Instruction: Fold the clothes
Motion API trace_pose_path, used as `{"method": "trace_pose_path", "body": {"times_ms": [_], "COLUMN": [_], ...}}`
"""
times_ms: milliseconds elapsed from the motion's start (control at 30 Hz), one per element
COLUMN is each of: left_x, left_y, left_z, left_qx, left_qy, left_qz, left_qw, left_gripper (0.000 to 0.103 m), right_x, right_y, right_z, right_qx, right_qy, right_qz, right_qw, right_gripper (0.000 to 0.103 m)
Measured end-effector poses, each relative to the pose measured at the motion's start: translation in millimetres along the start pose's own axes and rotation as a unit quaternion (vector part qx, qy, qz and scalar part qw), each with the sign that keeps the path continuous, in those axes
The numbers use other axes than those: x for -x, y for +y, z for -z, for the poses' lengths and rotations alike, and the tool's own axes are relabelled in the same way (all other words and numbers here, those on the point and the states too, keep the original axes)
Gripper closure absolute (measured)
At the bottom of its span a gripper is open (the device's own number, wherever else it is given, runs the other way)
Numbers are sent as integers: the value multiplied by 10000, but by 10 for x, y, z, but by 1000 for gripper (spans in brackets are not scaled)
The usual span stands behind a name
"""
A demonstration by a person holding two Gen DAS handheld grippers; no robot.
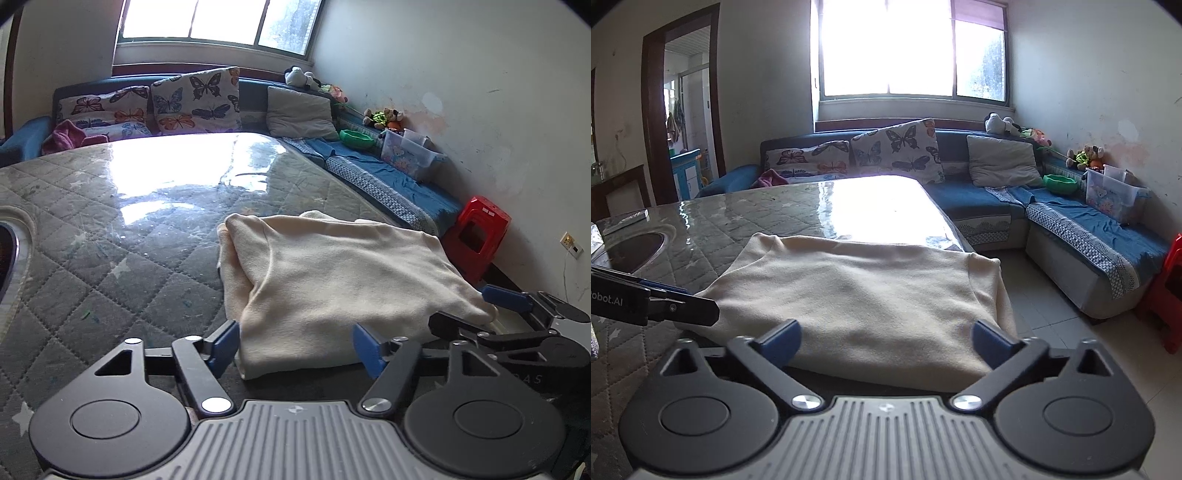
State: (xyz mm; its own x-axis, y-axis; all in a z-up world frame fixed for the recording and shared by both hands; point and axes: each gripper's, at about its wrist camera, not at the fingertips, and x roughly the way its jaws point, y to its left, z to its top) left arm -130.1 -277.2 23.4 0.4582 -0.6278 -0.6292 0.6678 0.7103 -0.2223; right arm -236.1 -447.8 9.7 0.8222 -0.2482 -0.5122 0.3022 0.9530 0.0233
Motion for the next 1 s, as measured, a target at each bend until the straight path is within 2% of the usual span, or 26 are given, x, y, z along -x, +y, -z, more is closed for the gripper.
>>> {"method": "trace_pose_path", "body": {"times_ms": [200, 467, 767, 1000], "left_x": [38, 112, 152, 208], "left_y": [57, 79, 84, 100], "left_z": [22, 39, 78, 129], "left_qx": [68, 51, -33, -58], "left_qy": [-6, -129, -147, -266], "left_qz": [-62, -72, -185, -273], "left_qw": [10000, 9999, 9997, 9993], "left_gripper": [21, 1, 0, 0], "right_x": [14, 54, 118, 179], "right_y": [30, 63, 81, 59], "right_z": [-11, -9, -16, -6], "right_qx": [-18, 11, -130, -334], "right_qy": [16, -7, -184, -227], "right_qz": [86, 189, 303, 204], "right_qw": [10000, 9998, 9993, 9990], "right_gripper": [0, 0, 0, 0]}}
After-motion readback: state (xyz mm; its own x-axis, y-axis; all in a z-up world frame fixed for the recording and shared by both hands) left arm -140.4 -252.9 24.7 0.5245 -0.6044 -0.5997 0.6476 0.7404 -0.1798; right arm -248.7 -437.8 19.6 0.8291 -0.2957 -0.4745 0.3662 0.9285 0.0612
